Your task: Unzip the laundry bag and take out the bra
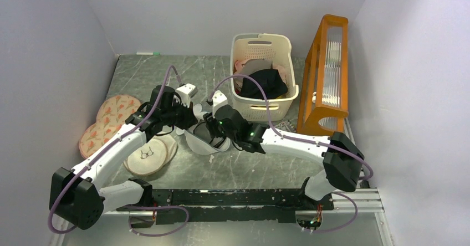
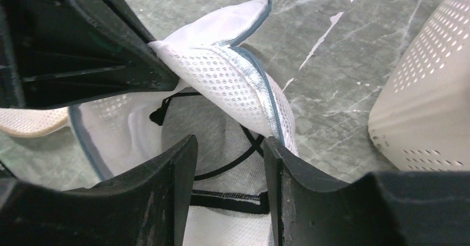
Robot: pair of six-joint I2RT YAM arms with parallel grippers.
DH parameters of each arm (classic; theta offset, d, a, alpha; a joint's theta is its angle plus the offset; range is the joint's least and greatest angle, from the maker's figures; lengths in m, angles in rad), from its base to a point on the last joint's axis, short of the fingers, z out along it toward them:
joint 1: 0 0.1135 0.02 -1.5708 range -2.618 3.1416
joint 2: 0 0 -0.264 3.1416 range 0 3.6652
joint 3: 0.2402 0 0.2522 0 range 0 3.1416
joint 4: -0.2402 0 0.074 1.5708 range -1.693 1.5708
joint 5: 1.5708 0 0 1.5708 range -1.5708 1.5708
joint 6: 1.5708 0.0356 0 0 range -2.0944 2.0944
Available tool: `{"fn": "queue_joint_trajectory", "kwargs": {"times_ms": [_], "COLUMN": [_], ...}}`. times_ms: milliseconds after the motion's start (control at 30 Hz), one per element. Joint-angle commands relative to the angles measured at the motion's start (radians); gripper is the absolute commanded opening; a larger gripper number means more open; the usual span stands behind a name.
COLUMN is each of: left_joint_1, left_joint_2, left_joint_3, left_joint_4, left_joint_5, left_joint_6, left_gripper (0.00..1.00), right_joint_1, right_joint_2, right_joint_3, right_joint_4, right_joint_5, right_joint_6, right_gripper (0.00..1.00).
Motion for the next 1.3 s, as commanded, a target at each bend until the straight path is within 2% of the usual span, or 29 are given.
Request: {"fn": "queue_joint_trajectory", "kwargs": {"times_ms": [0,300,600,833,967,1033,1267], "left_joint_1": [-0.002,-0.004,-0.003,-0.004,-0.004,-0.004,-0.005], "left_joint_2": [-0.014,-0.020,-0.019,-0.014,-0.006,-0.011,-0.001], "left_joint_3": [-0.005,-0.006,-0.004,-0.003,0.000,-0.003,0.000], "left_joint_4": [0.058,0.053,0.047,0.052,0.045,0.044,0.042], "left_joint_5": [0.044,0.041,0.037,0.043,0.051,0.042,0.021], "left_joint_6": [0.014,0.014,0.016,0.019,0.019,0.019,0.020], "left_gripper": [0.07,0.07,0.07,0.07,0.07,0.07,0.07], "right_joint_1": [0.004,0.010,0.019,0.028,0.028,0.031,0.060], "right_joint_2": [0.039,0.067,0.135,0.149,0.185,0.197,0.149], "right_joint_3": [0.043,0.038,0.067,0.034,0.057,0.069,0.062], "right_joint_4": [-0.011,-0.008,-0.038,0.018,0.029,0.023,0.012], "right_joint_5": [0.066,0.067,0.104,0.121,0.149,0.161,0.185], "right_joint_6": [-0.049,-0.070,-0.120,-0.133,-0.156,-0.154,-0.146], "right_gripper": [0.46,0.38,0.40,0.40,0.31,0.22,0.04]}}
